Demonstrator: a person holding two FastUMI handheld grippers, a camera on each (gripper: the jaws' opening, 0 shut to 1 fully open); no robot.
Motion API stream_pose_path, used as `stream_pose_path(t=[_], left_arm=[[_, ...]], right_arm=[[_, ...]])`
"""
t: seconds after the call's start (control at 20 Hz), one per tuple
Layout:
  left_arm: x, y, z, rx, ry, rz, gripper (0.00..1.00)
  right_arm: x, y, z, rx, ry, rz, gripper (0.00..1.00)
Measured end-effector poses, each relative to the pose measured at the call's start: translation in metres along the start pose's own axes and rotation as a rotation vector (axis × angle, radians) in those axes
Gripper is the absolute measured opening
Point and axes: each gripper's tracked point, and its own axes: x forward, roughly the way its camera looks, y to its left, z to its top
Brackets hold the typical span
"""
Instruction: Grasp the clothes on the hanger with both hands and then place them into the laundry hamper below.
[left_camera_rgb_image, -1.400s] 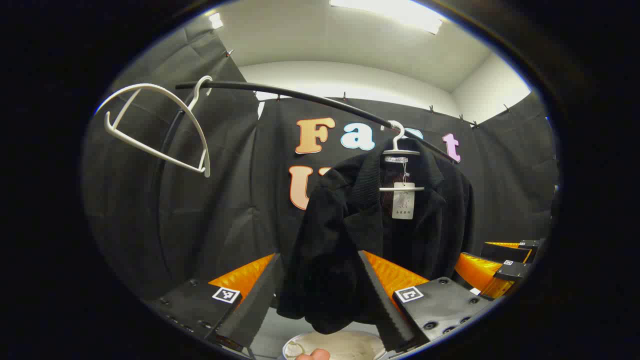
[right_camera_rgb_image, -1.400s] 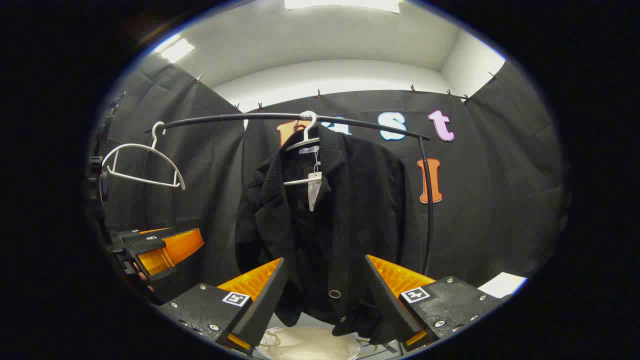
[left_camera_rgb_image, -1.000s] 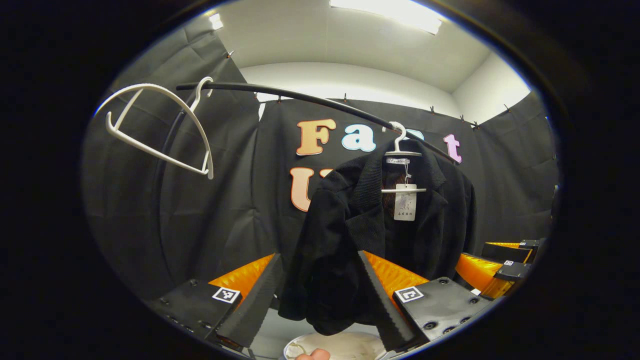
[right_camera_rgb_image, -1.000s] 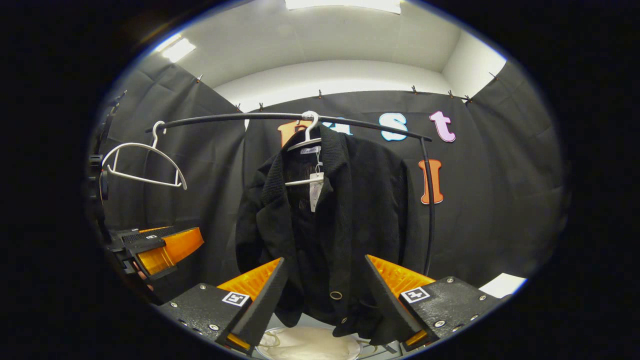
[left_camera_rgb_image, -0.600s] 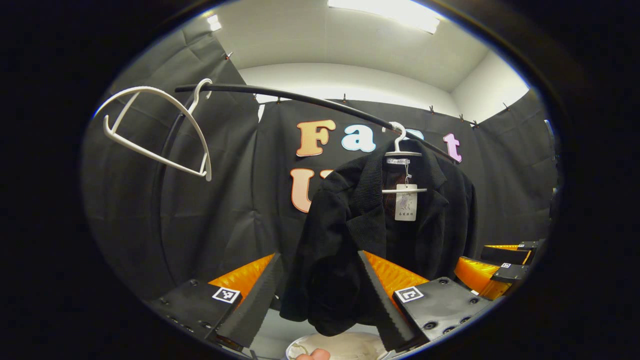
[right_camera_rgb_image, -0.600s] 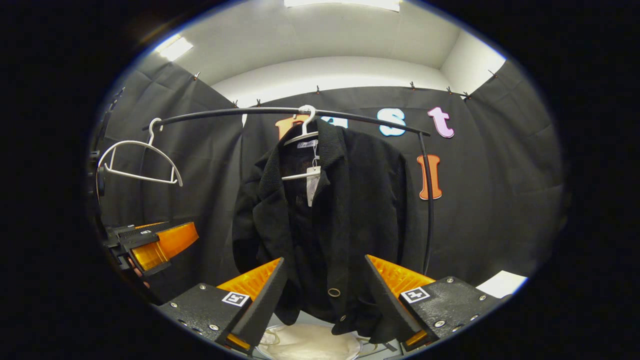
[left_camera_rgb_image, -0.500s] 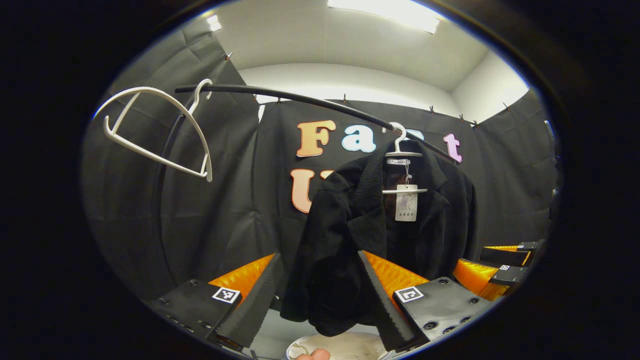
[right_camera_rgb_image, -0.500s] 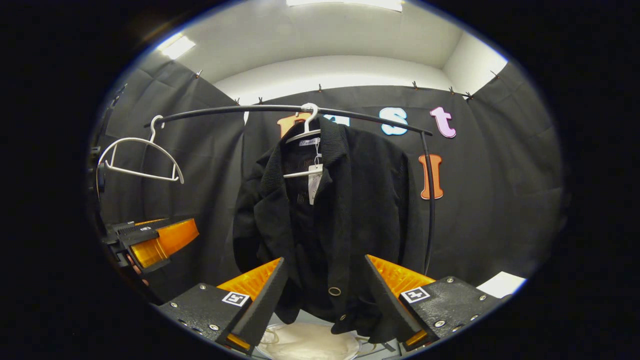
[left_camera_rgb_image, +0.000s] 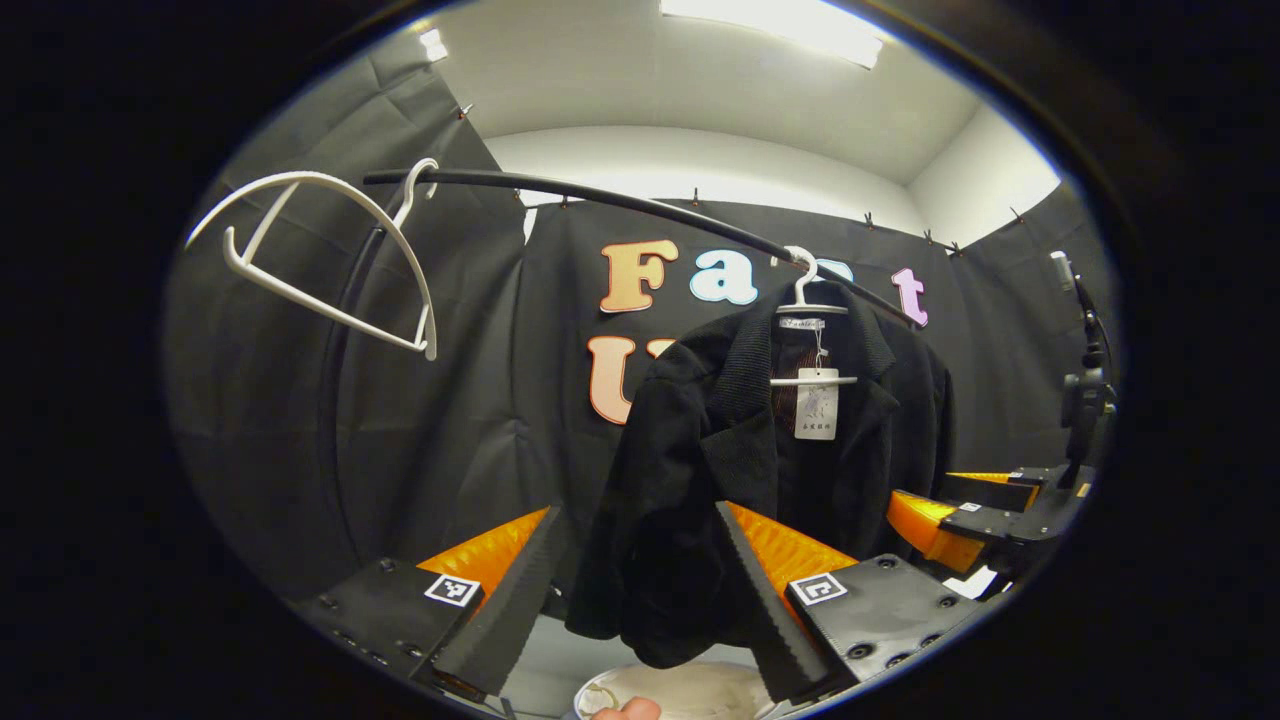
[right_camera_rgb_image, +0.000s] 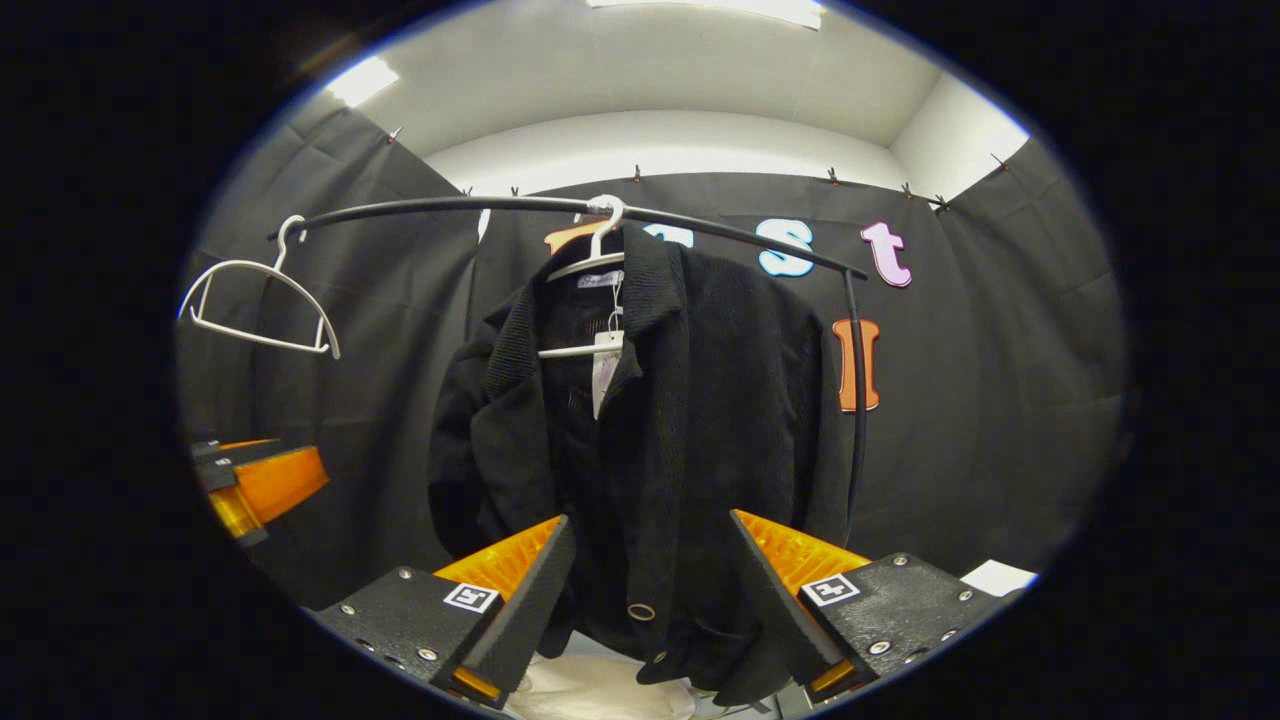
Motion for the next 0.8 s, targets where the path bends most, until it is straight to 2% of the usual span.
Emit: stream_pose_path(t=[0.05,0.2,0.25,0.3,0.4,0.45,0.5,0.55,0.6,0.7,0.8], left_arm=[[-0.001,0.001,0.001,0.003,0.000,0.003,1.00],[-0.004,0.004,0.003,0.001,-0.005,0.009,0.97],[-0.007,0.005,0.004,0.002,-0.008,0.012,0.97],[-0.009,0.007,0.005,0.004,-0.011,0.016,0.97],[-0.013,0.012,0.006,0.014,-0.012,0.030,0.97],[-0.016,0.013,0.007,0.018,-0.015,0.036,1.00],[-0.017,0.014,0.008,0.020,-0.018,0.040,0.97],[-0.017,0.016,0.009,0.024,-0.021,0.046,1.00],[-0.018,0.019,0.010,0.030,-0.026,0.053,0.92],[-0.020,0.022,0.011,0.036,-0.031,0.067,0.93],[-0.019,0.021,0.009,0.027,-0.027,0.064,0.96]], right_arm=[[0.011,0.001,-0.002,-0.008,0.001,0.008,0.94],[0.047,0.004,-0.009,-0.042,0.016,0.016,0.94],[0.058,0.001,-0.015,-0.045,0.029,0.001,1.00],[0.068,-0.001,-0.023,-0.048,0.053,-0.023,0.94],[0.086,-0.005,-0.040,-0.057,0.102,-0.068,0.94],[0.094,-0.005,-0.044,-0.061,0.106,-0.076,0.93],[0.100,-0.003,-0.048,-0.069,0.106,-0.079,0.93],[0.103,-0.003,-0.051,-0.084,0.104,-0.082,0.96],[0.107,-0.003,-0.053,-0.106,0.104,-0.087,0.92],[0.111,-0.009,-0.054,-0.152,0.097,-0.102,0.92],[0.110,-0.014,-0.054,-0.162,0.099,-0.105,0.59]])
